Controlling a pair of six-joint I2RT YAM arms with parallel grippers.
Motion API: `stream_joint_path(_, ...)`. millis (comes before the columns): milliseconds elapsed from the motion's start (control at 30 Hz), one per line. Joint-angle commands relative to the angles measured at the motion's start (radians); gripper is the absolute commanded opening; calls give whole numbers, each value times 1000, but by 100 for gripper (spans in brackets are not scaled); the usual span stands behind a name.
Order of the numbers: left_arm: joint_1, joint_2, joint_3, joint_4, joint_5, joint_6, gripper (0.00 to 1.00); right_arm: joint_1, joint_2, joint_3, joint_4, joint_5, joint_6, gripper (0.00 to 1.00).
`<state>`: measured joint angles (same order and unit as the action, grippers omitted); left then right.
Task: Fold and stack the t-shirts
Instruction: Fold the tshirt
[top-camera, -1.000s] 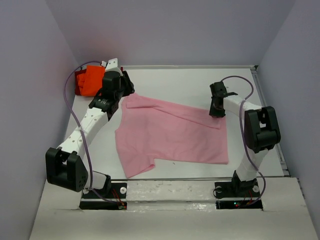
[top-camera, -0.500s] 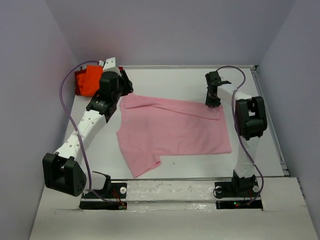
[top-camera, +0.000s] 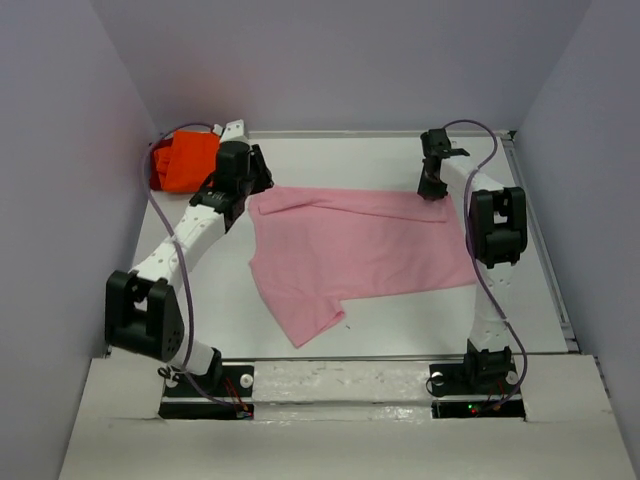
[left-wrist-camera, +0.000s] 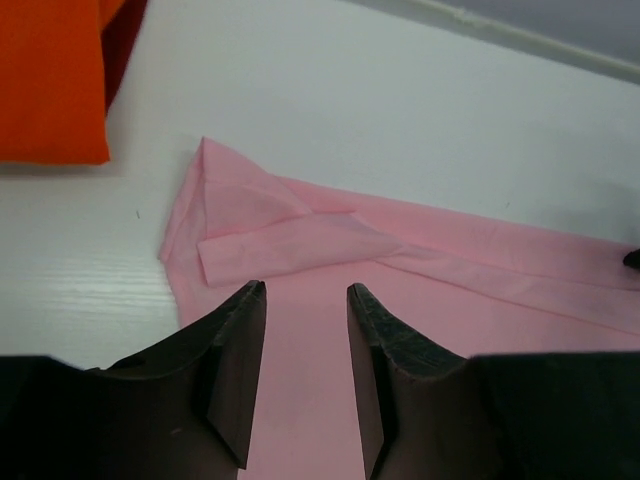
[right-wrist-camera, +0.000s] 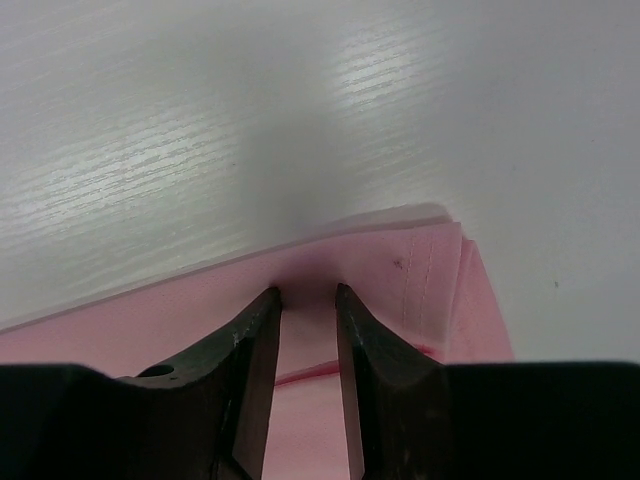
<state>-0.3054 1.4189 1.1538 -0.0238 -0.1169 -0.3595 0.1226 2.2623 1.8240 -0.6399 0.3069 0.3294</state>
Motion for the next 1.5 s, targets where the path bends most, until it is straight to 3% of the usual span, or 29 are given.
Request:
stream_joint_path(0, 23, 181, 81, -46, 112, -64, 46, 0, -29, -14, -21, -9, -3, 34)
stream_joint_path(167, 58, 396, 208, -38, 192, -119, 43, 0, -66, -55, 13, -32, 0, 34)
stream_joint_path(467, 58, 561, 317, -1, 68, -76, 43, 0, -93, -72, 23, -40, -3, 34)
stream_joint_path(1167, 34, 664, 327, -37, 25, -53, 43, -9, -83, -61, 29, -61, 3, 33)
stream_joint_path(1467, 22, 641, 299, -80, 26, -58, 40, -18, -86, -58, 31, -83, 14, 33)
